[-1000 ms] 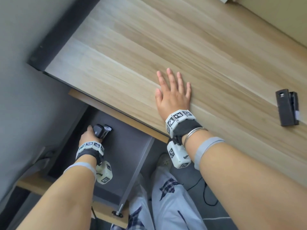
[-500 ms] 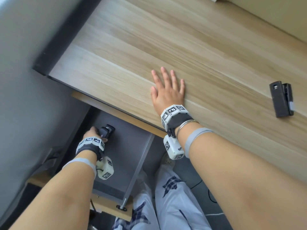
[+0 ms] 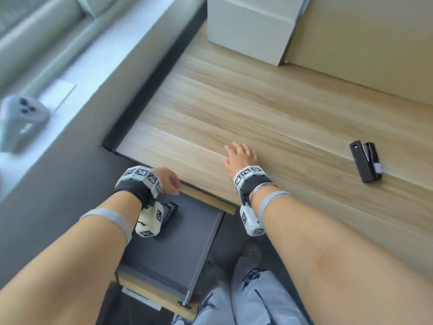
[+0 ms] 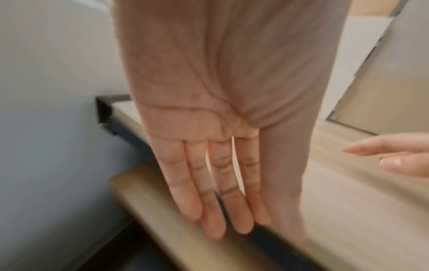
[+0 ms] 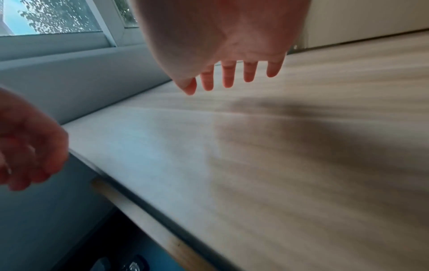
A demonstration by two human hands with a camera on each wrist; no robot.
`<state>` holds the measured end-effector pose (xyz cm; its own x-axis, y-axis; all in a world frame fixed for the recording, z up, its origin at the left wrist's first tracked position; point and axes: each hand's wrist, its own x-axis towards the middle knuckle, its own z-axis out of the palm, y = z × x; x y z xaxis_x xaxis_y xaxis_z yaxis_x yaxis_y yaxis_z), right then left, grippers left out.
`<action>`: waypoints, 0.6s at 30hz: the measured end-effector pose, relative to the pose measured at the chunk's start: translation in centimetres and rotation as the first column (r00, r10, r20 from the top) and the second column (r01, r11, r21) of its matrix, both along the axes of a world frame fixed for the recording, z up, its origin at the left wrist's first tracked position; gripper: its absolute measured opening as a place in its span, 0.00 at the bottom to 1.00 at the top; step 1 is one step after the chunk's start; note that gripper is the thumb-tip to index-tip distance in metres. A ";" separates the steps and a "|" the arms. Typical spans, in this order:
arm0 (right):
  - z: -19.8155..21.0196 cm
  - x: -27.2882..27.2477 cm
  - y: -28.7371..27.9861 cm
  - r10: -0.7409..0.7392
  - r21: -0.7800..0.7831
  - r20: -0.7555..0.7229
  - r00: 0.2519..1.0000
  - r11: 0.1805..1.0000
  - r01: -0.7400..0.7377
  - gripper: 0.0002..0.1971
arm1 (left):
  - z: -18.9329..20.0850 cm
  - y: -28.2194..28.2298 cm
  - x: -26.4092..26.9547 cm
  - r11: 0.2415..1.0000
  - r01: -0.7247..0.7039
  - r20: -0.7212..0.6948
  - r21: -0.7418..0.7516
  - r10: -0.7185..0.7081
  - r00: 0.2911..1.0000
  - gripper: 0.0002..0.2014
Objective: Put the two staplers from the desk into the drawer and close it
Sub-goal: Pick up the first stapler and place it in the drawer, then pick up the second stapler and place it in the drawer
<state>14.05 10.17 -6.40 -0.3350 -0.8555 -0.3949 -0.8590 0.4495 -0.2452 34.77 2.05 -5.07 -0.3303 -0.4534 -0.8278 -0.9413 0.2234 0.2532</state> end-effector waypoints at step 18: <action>4.1 -24.4 10.1 -0.444 0.106 -0.276 0.853 0.868 0.486 0.24 | 2.5 2.5 -24.1 0.994 0.059 -0.238 -0.091 -0.080 0.968 0.16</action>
<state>-10.35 20.28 -2.35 -0.7772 -0.5050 -0.3755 -0.5613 0.8261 0.0507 10.66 4.55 -2.53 -0.5484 -0.4857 -0.6807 -0.8362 0.3158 0.4483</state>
